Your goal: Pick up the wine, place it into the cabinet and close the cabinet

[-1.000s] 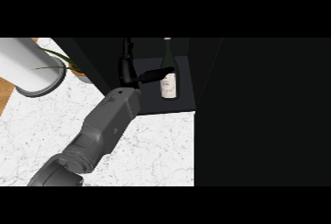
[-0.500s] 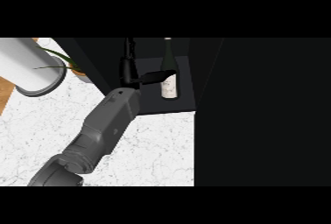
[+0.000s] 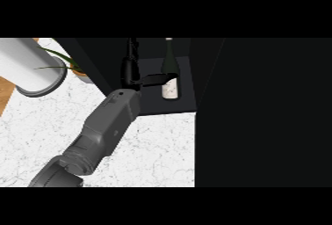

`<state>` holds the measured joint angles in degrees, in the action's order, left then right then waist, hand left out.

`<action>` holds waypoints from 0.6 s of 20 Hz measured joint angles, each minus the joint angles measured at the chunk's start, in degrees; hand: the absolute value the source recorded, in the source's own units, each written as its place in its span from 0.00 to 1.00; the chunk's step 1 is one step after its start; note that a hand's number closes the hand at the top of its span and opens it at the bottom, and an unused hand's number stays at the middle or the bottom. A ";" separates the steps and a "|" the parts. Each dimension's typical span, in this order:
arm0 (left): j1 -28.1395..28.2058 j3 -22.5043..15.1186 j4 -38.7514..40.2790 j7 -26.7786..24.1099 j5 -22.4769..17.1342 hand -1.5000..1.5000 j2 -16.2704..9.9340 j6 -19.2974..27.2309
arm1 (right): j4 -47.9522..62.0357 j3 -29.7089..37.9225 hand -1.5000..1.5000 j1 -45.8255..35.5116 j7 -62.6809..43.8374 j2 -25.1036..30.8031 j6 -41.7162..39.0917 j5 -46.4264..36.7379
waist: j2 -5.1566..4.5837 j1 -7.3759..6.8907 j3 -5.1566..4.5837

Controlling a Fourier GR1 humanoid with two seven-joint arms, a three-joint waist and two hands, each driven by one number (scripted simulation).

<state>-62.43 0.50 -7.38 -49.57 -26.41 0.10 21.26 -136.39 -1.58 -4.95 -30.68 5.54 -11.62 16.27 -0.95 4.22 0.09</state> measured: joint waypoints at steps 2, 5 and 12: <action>0.32 -0.15 -0.50 -0.59 -0.63 0.00 0.00 -1.15 | 0.08 -0.24 0.00 -0.37 -0.10 -0.20 0.26 -0.02 | 0.06 0.07 0.02; 0.67 -0.65 -1.18 -0.35 -2.19 0.00 0.01 -2.25 | -0.24 -1.30 0.00 -0.08 -0.90 -0.39 0.83 -0.10 | 0.20 0.10 -0.06; 3.05 -4.65 -4.51 0.18 -7.18 0.00 -0.03 -3.24 | -0.42 -3.10 0.00 -0.36 -1.51 -0.97 2.32 -0.66 | 0.64 0.08 -0.06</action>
<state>-59.38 -4.15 -11.89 -49.39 -33.59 0.07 18.02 -136.82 -4.68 -5.32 -32.19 4.56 -9.30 15.61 -0.32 4.30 0.03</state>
